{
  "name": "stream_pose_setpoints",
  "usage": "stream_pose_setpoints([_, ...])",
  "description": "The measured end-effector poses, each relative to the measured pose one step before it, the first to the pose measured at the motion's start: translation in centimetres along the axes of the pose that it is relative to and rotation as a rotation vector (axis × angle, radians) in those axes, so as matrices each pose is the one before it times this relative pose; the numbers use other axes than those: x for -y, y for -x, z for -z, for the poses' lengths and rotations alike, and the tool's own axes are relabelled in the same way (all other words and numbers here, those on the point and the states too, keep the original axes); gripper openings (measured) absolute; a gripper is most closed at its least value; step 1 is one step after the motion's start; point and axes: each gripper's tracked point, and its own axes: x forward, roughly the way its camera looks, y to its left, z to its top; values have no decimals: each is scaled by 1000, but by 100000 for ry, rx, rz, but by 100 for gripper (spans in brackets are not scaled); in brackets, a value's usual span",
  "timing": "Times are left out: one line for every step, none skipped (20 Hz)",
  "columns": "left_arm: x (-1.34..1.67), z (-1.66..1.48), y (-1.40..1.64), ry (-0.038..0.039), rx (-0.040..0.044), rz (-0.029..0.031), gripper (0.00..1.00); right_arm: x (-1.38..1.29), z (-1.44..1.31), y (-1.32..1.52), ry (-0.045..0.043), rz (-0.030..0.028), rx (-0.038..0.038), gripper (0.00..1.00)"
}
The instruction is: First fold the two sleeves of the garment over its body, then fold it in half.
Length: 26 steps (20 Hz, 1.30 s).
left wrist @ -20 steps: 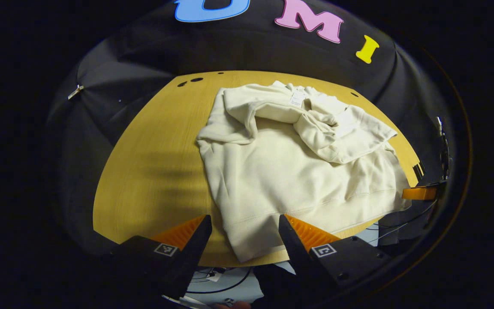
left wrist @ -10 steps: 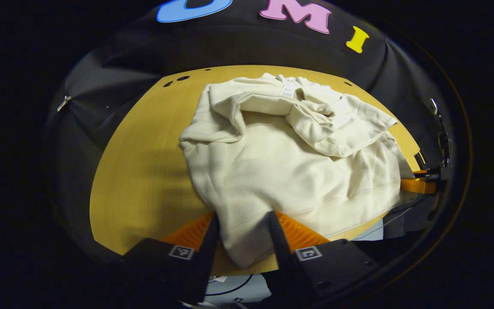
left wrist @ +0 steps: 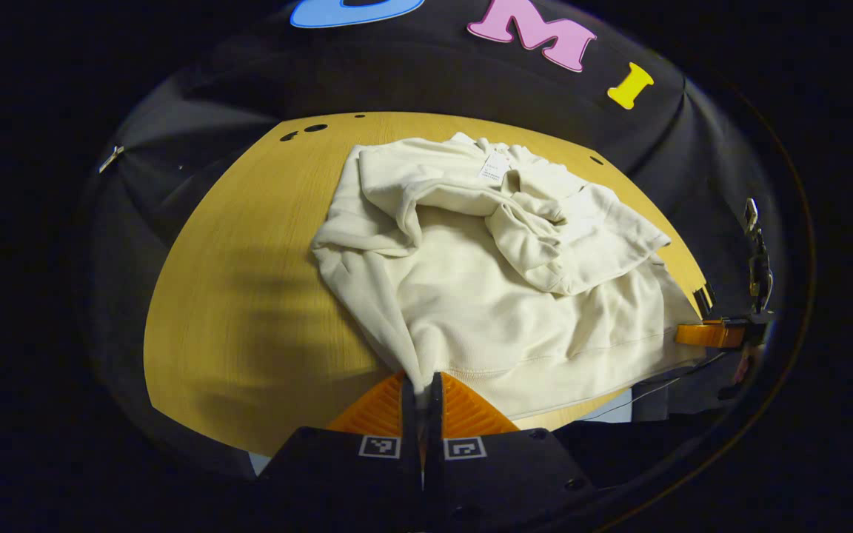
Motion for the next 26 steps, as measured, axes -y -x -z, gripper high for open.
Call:
stream_pose_setpoints([300, -693, 525, 2329, 688, 1626, 7, -282, -915, 577, -2293, -1077, 2072, 11])
stream_pose_setpoints([237, -941, 507, 1858, 1218, 1203, 7, -305, -1015, 489, -2225, -1248, 2076, 10])
stream_pose_setpoints([216, -917, 407, 1240, 1163, 927, 7, -452, -966, 358, -2301, -1224, 2049, 10])
stream_pose_setpoints([193, -1157, 247, 788, 1378, 271, 7, -458, -996, 158, -2350, -1363, 1962, 10])
stream_pose_setpoints([132, -1198, 161, 896, 1472, 129, 7, -432, -1051, 44, -2333, -1066, 2009, 10])
stream_pose_setpoints([206, -1436, 96, 1470, 1910, 503, 6, -386, -1252, -28, -2521, -1130, 2058, 10])
stream_pose_setpoints([197, -1311, 6, 1673, 2211, 735, 7, -415, -1354, -76, -2928, -1276, 2507, 10])
stream_pose_setpoints([55, -1297, -198, 2004, 1815, 351, 6, -373, -1424, -126, -3080, -1021, 2736, 10])
stream_pose_setpoints([-269, -1020, -146, 1765, 1261, -771, 6, -332, -1341, -197, -2557, -981, 2246, 10])
stream_pose_setpoints([-195, -1003, -237, 2103, 1516, -534, 6, -163, -1164, -301, -1075, -21, 1822, 10])
stream_pose_setpoints([227, -890, -158, 1594, 1213, 82, 6, -190, -1166, -405, 539, 139, 1740, 10])
stream_pose_setpoints([177, -874, -282, 571, 922, -43, 6, -241, -967, -462, 1348, 291, 1319, 10])
stream_pose_setpoints([130, -1030, -572, 78, 1078, -176, 7, -222, -961, -594, 1367, 418, 1301, 10])
stream_pose_setpoints([236, -975, -365, 215, 1046, 110, 6, -401, -961, -663, 978, 211, 1195, 10])
stream_pose_setpoints([214, -935, -300, 868, 1042, 392, 6, -233, -967, -512, 238, 343, 1288, 10])
stream_pose_setpoints([84, -878, -334, 1399, 594, -9, 6, -223, -793, -650, -51, 441, 1095, 10])
stream_pose_setpoints([156, -601, -275, 1888, 267, 77, 6, -124, -750, -712, -346, 382, 882, 10])
stream_pose_setpoints([-11, -790, -310, 1847, 352, 7, 6, 99, -697, -725, 10, 825, 622, 10])
stream_pose_setpoints([-20, -821, -748, 1359, 439, 324, 6, 165, -556, -640, 436, 799, 644, 10])
stream_pose_setpoints([-23, -780, -635, 495, 125, -231, 6, 107, -416, -695, 64, 534, 292, 10])
stream_pose_setpoints([-132, -532, -689, -541, 231, -418, 6, 35, -475, -678, -284, 28, 293, 10])
stream_pose_setpoints([6, -621, -657, -751, 156, -165, 6, 3, -401, -692, 72, -80, 536, 10])
stream_pose_setpoints([173, -451, -775, -703, 32, -190, 6, 208, -327, -725, 681, 262, 545, 10])
stream_pose_setpoints([96, -533, -777, -746, 13, -331, 6, 271, -241, -714, 893, 750, 59, 10])
stream_pose_setpoints([72, -458, -875, -545, -140, -490, 6, 285, -252, -790, 431, 790, -452, 10])
stream_pose_setpoints([43, -471, -922, -676, -124, -761, 6, 245, -109, -856, 117, 712, -609, 10])
